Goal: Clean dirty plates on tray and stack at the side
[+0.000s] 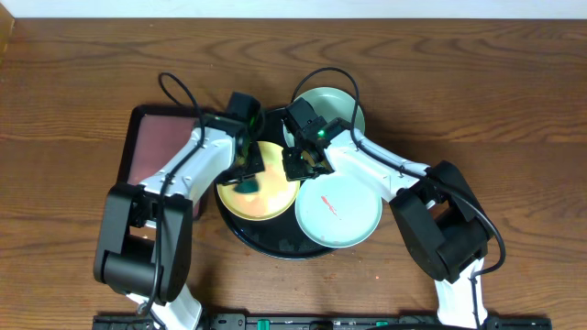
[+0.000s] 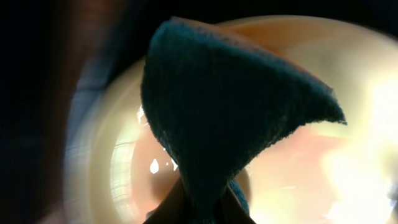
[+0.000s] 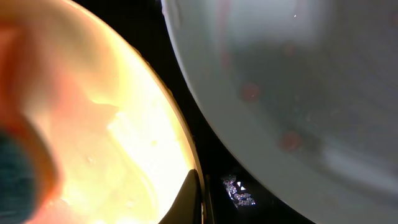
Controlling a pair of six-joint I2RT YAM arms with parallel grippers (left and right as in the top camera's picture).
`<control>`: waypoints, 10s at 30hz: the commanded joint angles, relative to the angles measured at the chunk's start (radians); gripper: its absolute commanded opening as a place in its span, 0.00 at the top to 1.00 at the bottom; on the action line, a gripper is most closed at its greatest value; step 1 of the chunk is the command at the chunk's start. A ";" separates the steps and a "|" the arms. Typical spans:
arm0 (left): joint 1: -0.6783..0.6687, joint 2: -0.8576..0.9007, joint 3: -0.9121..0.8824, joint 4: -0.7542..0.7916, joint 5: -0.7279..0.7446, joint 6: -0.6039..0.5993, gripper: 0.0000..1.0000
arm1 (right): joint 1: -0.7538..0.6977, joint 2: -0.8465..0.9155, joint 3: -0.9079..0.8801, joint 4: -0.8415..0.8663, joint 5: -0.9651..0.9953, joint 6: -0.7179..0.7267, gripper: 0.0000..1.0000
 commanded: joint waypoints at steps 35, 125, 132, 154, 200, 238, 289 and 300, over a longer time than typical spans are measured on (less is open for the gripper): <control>0.288 -0.154 0.231 -0.340 -0.154 0.022 0.93 | 0.066 -0.276 0.043 -0.065 0.500 -0.229 0.99; 0.288 -0.153 0.230 -0.281 -0.154 0.018 0.93 | -0.901 -0.473 -0.450 0.005 0.108 -0.187 0.63; 0.288 -0.153 0.230 -0.275 -0.154 0.018 0.93 | -0.894 -0.486 -0.367 -0.095 0.002 -0.243 0.57; 0.288 -0.153 0.230 -0.265 -0.154 0.018 0.93 | -0.461 -0.471 -0.355 -0.256 -0.101 -0.321 0.52; 0.288 -0.151 0.216 -0.262 -0.155 0.018 0.93 | -0.034 -0.402 -0.257 -0.014 0.152 0.185 0.99; 0.285 -0.151 0.188 -0.243 -0.094 0.019 0.92 | -0.026 -0.280 -0.114 -0.164 -0.083 -0.105 0.60; 0.179 -0.151 0.176 -0.240 0.030 0.089 0.92 | -0.088 -0.010 -0.013 -0.276 -0.172 -0.225 0.84; 0.075 -0.151 0.140 -0.226 0.029 -0.036 0.93 | -0.060 0.011 -0.013 -0.219 -0.171 -0.071 0.99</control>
